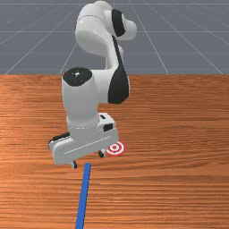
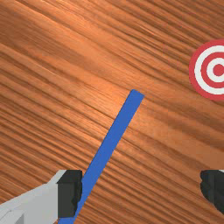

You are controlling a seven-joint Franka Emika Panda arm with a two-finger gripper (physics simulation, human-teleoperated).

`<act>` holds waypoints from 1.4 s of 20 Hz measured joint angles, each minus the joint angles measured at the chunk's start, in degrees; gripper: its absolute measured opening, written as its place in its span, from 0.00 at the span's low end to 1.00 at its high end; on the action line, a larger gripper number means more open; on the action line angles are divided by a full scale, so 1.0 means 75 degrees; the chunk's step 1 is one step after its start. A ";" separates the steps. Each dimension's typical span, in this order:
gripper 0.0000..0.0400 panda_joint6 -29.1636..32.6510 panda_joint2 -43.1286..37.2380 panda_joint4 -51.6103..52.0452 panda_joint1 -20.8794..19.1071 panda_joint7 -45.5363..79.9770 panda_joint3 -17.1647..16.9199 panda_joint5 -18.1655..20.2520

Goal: Pull the pivot to the target area

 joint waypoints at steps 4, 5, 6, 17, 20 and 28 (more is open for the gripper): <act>1.00 0.0785 0.0694 0.0171 0.0261 0.3279 -0.0570 0.0381; 1.00 0.0929 0.0999 0.0420 0.0554 0.3353 -0.0998 -0.0114; 1.00 0.0956 0.1503 0.0939 0.0689 0.3447 -0.1166 -0.0217; 1.00 0.1430 0.2000 0.1455 0.0414 0.2805 -0.0632 0.0262; 1.00 0.0760 0.2472 0.2403 0.0535 0.2702 -0.0644 0.0321; 0.24 0.0833 0.2475 0.2448 0.0595 0.2888 -0.0732 0.0328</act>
